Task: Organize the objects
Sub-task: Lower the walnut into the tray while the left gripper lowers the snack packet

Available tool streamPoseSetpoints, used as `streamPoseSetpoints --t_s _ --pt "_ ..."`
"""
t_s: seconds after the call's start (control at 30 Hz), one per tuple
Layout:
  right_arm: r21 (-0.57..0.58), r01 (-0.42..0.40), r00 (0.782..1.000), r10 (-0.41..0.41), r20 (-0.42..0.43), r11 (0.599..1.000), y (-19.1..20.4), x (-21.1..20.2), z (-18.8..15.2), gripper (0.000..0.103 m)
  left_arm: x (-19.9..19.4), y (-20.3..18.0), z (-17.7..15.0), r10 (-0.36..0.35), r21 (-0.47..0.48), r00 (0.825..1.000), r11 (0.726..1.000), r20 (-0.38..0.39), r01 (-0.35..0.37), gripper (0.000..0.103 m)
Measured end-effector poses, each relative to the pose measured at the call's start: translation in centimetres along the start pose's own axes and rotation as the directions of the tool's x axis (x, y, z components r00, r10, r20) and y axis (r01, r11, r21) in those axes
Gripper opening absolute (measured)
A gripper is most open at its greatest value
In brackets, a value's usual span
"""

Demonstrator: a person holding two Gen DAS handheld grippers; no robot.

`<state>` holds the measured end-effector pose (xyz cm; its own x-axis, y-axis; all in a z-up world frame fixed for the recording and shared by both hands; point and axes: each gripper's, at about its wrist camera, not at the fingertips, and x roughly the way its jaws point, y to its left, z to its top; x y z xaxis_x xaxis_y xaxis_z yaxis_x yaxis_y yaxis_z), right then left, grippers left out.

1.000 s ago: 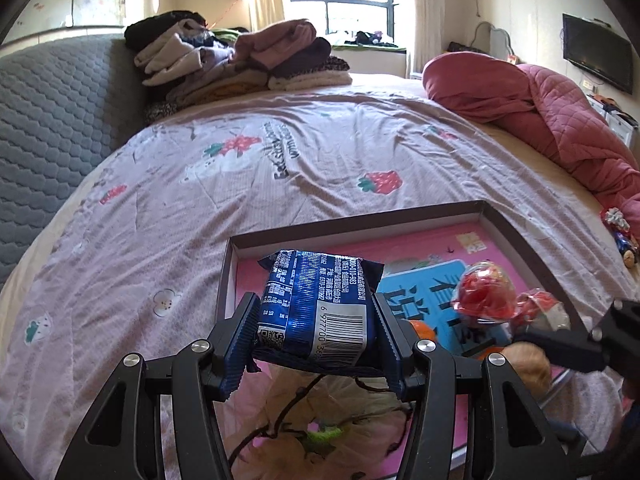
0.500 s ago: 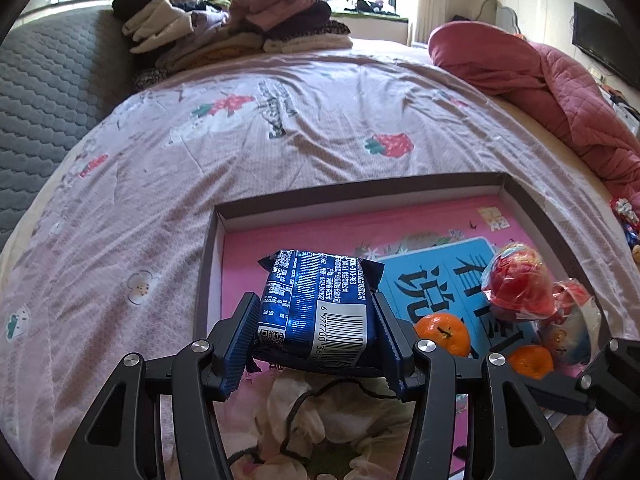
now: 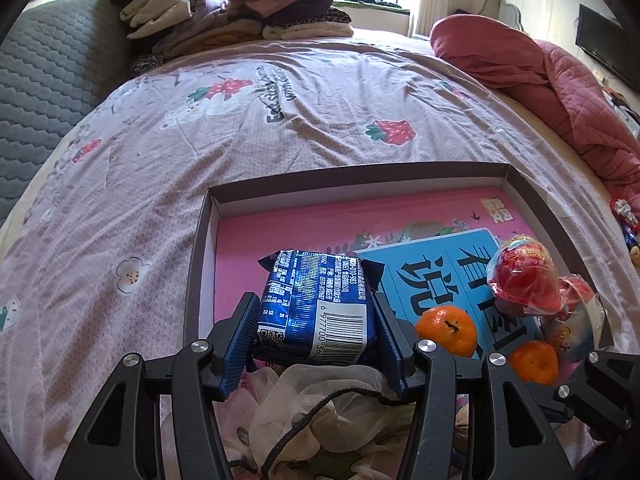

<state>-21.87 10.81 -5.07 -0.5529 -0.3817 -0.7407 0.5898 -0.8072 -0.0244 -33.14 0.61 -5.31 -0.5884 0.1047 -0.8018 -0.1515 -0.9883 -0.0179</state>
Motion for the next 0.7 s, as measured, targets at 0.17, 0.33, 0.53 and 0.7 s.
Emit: streamPoseSetpoints --t_s 0.17,0.33,0.53,0.7 --pt "0.012 0.002 1.000 -0.002 -0.002 1.000 -0.1 0.1 0.0 0.033 -0.1 -0.1 -0.1 -0.004 0.000 1.000 1.000 -0.005 0.004 0.058" --pt "0.018 0.013 1.000 -0.013 -0.003 1.000 -0.1 0.1 0.0 0.033 -0.2 -0.1 -0.1 -0.005 -0.001 1.000 1.000 -0.006 0.005 0.058" --pt "0.020 0.022 1.000 -0.021 -0.004 1.000 -0.2 -0.3 0.2 0.035 -0.6 -0.1 0.0 -0.010 -0.005 1.000 1.000 -0.001 0.010 0.058" --pt "0.024 0.026 1.000 -0.026 -0.003 0.999 -0.4 -1.0 0.4 0.038 -1.0 -0.1 0.0 -0.009 -0.008 1.000 1.000 0.001 0.009 0.058"
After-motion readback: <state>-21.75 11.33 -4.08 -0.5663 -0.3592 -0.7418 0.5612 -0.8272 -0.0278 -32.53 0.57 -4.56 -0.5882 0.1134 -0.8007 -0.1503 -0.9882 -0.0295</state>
